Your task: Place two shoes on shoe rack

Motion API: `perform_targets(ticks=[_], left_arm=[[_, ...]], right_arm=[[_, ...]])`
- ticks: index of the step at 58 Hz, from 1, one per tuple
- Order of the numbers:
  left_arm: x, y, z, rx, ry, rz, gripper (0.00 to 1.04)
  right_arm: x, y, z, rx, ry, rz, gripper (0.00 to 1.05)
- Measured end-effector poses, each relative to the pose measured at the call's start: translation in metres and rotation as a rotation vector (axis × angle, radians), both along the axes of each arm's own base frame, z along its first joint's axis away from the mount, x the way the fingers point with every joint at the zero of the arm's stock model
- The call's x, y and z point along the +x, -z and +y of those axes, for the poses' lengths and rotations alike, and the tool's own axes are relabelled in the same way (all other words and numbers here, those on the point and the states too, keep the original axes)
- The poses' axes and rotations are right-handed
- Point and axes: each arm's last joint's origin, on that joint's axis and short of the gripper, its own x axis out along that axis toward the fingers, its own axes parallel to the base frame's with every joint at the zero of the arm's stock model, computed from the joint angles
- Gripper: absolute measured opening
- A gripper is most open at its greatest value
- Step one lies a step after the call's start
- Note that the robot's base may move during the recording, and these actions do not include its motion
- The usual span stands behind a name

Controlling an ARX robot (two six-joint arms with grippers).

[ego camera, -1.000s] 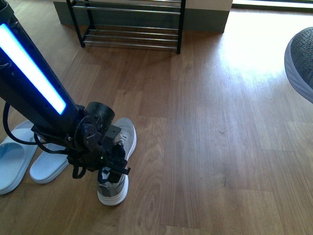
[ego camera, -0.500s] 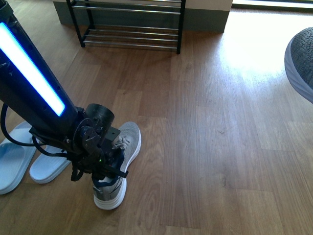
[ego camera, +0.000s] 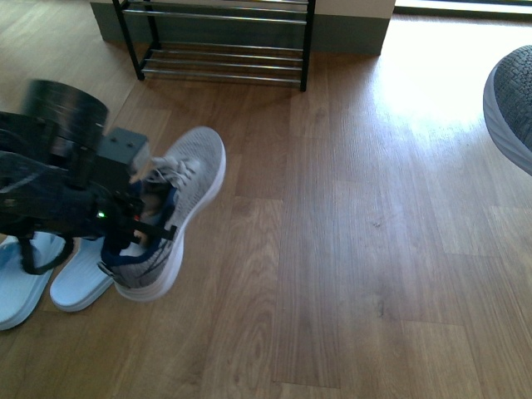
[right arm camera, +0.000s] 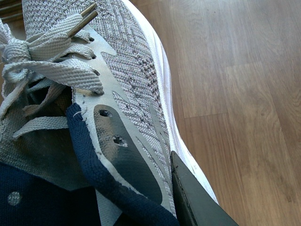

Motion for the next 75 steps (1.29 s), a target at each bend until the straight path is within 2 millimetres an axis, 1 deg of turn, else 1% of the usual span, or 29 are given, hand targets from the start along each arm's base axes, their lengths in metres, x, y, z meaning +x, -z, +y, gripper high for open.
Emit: perform_targets(ticks=[5, 7, 10, 15, 17, 21, 22, 25, 33, 41, 47, 75], left_arm=[[-0.015, -0.021, 0.011, -0.022, -0.037, -0.052, 0.02], [-0.024, -0.030, 0.016, -0.037, -0.053, -0.068, 0.02], [-0.043, -0.045, 0.026, -0.056, -0.070, -0.089, 0.02], [-0.066, -0.063, 0.036, -0.076, -0.090, -0.110, 0.02], [-0.072, -0.069, 0.038, -0.079, -0.094, -0.120, 0.02], [-0.093, -0.091, 0.042, -0.099, -0.100, -0.168, 0.02], [-0.100, -0.100, 0.043, -0.102, -0.100, -0.193, 0.02], [-0.111, -0.114, 0.044, -0.102, -0.104, -0.238, 0.02], [-0.134, -0.137, 0.047, -0.090, -0.121, -0.325, 0.02], [-0.153, -0.147, 0.051, -0.076, -0.143, -0.372, 0.02], [-0.162, -0.151, 0.053, -0.073, -0.152, -0.400, 0.02], [-0.162, -0.153, 0.053, -0.078, -0.149, -0.411, 0.02]], right_arm=[[0.000, 0.000, 0.000, 0.000, 0.000, 0.000, 0.01], [0.000, 0.000, 0.000, 0.000, 0.000, 0.000, 0.01], [0.000, 0.000, 0.000, 0.000, 0.000, 0.000, 0.01], [0.000, 0.000, 0.000, 0.000, 0.000, 0.000, 0.01], [0.000, 0.000, 0.000, 0.000, 0.000, 0.000, 0.01], [0.000, 0.000, 0.000, 0.000, 0.000, 0.000, 0.01], [0.000, 0.000, 0.000, 0.000, 0.000, 0.000, 0.01], [0.000, 0.000, 0.000, 0.000, 0.000, 0.000, 0.01], [0.000, 0.000, 0.000, 0.000, 0.000, 0.000, 0.01], [0.000, 0.000, 0.000, 0.001, 0.000, 0.000, 0.01], [0.000, 0.000, 0.000, 0.000, 0.000, 0.000, 0.01], [0.000, 0.000, 0.000, 0.000, 0.000, 0.000, 0.01]])
